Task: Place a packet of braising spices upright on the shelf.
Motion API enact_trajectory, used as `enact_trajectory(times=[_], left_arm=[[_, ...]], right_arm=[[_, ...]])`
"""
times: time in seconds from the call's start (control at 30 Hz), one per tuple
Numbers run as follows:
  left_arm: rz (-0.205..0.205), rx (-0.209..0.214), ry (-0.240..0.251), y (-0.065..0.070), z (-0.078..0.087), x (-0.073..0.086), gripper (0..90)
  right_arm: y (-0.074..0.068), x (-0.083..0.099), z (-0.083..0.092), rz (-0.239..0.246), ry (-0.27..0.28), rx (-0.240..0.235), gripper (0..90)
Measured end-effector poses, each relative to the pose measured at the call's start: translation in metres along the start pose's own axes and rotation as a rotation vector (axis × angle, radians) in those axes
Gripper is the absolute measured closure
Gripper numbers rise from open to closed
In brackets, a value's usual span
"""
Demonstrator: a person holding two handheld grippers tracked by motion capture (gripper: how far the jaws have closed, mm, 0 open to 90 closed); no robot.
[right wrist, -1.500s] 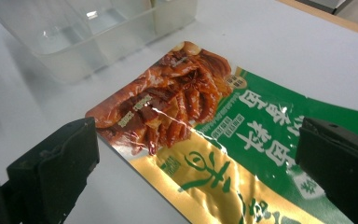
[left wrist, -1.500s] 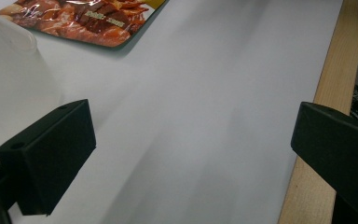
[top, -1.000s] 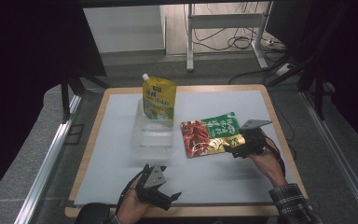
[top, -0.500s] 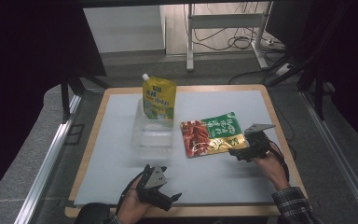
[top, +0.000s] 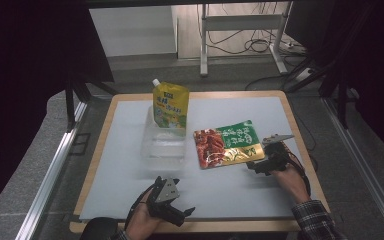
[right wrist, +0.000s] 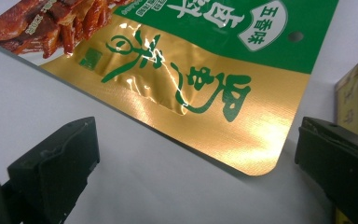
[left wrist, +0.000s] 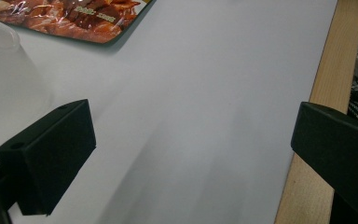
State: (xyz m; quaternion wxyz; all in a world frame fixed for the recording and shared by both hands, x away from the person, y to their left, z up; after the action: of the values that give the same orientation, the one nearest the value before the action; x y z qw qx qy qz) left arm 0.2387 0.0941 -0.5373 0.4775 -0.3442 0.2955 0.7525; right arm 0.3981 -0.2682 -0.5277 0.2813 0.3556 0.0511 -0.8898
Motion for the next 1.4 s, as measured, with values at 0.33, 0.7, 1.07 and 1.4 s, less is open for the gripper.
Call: enact_trajectory(times=[0.33, 0.7, 1.07, 1.4], left_arm=[[-0.005, 0.004, -0.006, 0.000, -0.001, 0.000, 0.0], [-0.006, 0.005, -0.008, 0.000, -0.001, 0.000, 0.0], [-0.008, 0.006, -0.009, 0.001, -0.001, 0.000, 0.0], [-0.011, 0.005, -0.015, 0.001, -0.002, 0.000, 0.0]], right_arm=[[0.000, 0.001, -0.003, -0.012, -0.006, -0.017, 0.0], [0.002, -0.001, 0.001, -0.065, 0.012, -0.052, 0.0], [0.003, 0.001, 0.001, -0.098, -0.024, -0.050, 0.0], [0.009, -0.001, 0.005, -0.208, 0.029, -0.138, 0.0]])
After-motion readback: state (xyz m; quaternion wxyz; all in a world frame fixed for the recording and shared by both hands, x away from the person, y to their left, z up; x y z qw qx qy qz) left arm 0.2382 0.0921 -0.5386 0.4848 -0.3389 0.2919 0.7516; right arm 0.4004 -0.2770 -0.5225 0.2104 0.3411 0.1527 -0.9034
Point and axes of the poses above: each handheld gripper's, and its own axes: z roughly backward along the jaws, x roughly out of its underside, y roughly to its right, the point moved 1 cm from there along -z, roughly forward along the jaws, and after that the axes turned 14 degrees about x, right-handed, at the moved point
